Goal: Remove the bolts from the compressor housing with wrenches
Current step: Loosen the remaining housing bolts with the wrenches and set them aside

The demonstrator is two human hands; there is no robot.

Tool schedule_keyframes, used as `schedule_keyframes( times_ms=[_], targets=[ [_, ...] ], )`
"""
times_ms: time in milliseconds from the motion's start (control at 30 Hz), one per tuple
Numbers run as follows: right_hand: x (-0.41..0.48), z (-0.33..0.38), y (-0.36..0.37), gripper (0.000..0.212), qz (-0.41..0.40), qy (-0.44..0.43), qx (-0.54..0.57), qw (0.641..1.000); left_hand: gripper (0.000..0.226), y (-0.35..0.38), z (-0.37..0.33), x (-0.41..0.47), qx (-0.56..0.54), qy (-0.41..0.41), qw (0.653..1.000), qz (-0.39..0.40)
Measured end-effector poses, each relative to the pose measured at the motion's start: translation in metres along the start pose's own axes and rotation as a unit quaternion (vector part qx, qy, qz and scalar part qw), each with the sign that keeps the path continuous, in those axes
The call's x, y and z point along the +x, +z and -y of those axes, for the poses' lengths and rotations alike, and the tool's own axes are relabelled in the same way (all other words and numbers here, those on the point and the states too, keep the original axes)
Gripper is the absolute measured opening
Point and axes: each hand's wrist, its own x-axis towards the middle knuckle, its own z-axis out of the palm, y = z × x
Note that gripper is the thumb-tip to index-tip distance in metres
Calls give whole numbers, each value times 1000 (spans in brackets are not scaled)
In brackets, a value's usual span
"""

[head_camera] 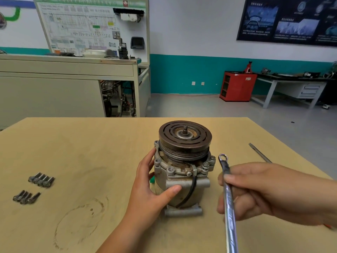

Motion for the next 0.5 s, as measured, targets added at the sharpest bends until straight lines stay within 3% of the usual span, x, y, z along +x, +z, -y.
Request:
schedule_keyframes(
  times_ms=[100,233,500],
  targets=[
    [4,5,22,21,-56,-27,50,997,84,0,0,0,2,5,1000,0],
    [6,9,25,26,-101,-32,34,994,85,0,1,1,2,3,1000,-2],
    [1,16,24,30,-94,-11,10,995,84,0,-1,0,6,1,1000,3]
  ],
)
